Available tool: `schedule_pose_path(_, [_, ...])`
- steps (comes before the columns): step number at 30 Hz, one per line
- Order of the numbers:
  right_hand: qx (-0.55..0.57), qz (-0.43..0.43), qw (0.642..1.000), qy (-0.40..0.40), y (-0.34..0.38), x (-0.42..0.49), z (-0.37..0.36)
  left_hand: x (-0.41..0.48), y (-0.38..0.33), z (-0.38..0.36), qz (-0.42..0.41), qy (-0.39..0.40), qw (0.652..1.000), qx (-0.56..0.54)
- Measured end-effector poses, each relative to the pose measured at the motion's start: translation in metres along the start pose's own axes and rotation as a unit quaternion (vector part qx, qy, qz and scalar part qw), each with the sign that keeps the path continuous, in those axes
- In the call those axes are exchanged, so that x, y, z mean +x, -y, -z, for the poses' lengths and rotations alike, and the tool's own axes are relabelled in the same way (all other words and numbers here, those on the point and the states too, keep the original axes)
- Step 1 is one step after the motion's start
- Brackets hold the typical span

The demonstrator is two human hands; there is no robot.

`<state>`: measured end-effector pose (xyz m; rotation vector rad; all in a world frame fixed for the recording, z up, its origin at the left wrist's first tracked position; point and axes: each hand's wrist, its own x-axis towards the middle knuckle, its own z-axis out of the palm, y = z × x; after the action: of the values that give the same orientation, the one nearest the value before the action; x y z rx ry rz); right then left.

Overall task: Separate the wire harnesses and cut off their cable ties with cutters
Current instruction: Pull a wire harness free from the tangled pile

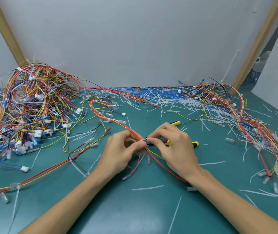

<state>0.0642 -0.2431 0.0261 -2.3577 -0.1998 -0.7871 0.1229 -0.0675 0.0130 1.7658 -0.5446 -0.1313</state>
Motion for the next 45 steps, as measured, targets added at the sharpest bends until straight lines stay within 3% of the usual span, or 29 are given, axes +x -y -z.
schedule_pose_path(7, [0.013, 0.002, 1.0, 0.018, 0.005, -0.001, -0.002, 0.002, 0.0, 0.003, -0.063, -0.04, 0.993, 0.088])
schedule_pose_path(13, [-0.096, -0.005, 0.992, 0.08, 0.004, -0.003, 0.001, -0.003, -0.001, -0.002, -0.055, -0.065, 0.986, 0.146])
schedule_pose_path(17, [-0.026, 0.006, 0.992, 0.125, 0.01, -0.003, 0.0, -0.004, -0.007, -0.005, -0.025, -0.08, 0.985, 0.154])
schedule_pose_path(29, [0.045, 0.014, 0.993, 0.111, 0.011, -0.002, -0.001, -0.001, -0.01, -0.003, -0.025, -0.012, 0.995, 0.1])
schedule_pose_path(33, [0.083, -0.027, 0.99, 0.114, 0.008, -0.001, -0.003, 0.0, -0.011, -0.003, -0.032, 0.015, 0.996, 0.078])
schedule_pose_path(36, [0.116, -0.067, 0.984, 0.117, 0.001, 0.003, 0.002, -0.005, -0.012, -0.005, -0.08, 0.005, 0.987, 0.138])
schedule_pose_path(40, [0.297, -0.227, 0.926, 0.055, -0.012, 0.015, 0.014, -0.016, -0.032, -0.005, -0.145, 0.042, 0.966, 0.21])
schedule_pose_path(43, [0.405, -0.328, 0.851, 0.064, -0.016, 0.021, 0.014, -0.029, -0.047, -0.008, -0.2, 0.123, 0.937, 0.257])
schedule_pose_path(45, [0.476, -0.386, 0.783, 0.104, -0.016, 0.024, 0.015, -0.041, -0.057, -0.015, -0.232, 0.182, 0.912, 0.287])
